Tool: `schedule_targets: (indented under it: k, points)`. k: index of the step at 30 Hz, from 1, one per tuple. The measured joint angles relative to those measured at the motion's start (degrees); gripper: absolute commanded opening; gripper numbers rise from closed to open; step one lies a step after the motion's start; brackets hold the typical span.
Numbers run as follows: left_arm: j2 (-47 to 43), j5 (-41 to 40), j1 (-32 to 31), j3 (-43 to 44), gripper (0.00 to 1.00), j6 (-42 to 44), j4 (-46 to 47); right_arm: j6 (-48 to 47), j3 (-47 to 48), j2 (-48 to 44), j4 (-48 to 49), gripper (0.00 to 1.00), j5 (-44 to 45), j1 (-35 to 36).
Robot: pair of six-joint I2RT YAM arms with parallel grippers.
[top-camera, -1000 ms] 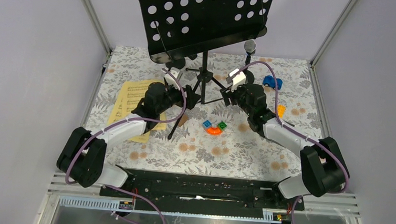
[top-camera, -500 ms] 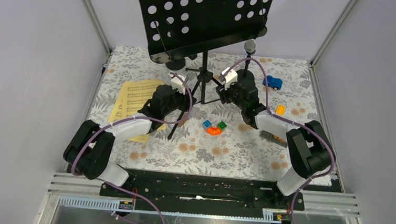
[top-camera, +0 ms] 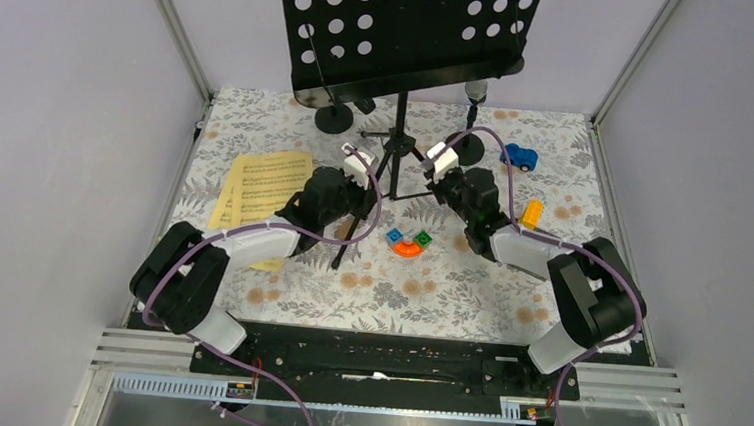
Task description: Pack up the instrument practice props
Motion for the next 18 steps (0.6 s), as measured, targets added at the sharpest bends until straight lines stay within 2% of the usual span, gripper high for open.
schedule_targets:
  k: [6,15,17,18]
  points:
    - [0.0,0.0,-3.26,0.0,0.0,0.11,0.04,2.56,-9.4,-6.54,5.92,0.01,5.4,1.07]
    - [0.0,-0.09,-5.86,-0.52,0.0,1.53,1.29,4.07,-18.18,-11.32,14.05,0.01,13.92,4.09]
    - [-0.2,-0.2,-6.21,-1.55,0.06,1.84,2.89,3.56,-19.91,-11.72,16.44,0.01,14.84,4.57]
    - [-0.46,-0.28,-6.4,-2.29,0.13,1.95,3.67,3.1,-20.72,-11.89,17.49,0.01,15.19,4.9]
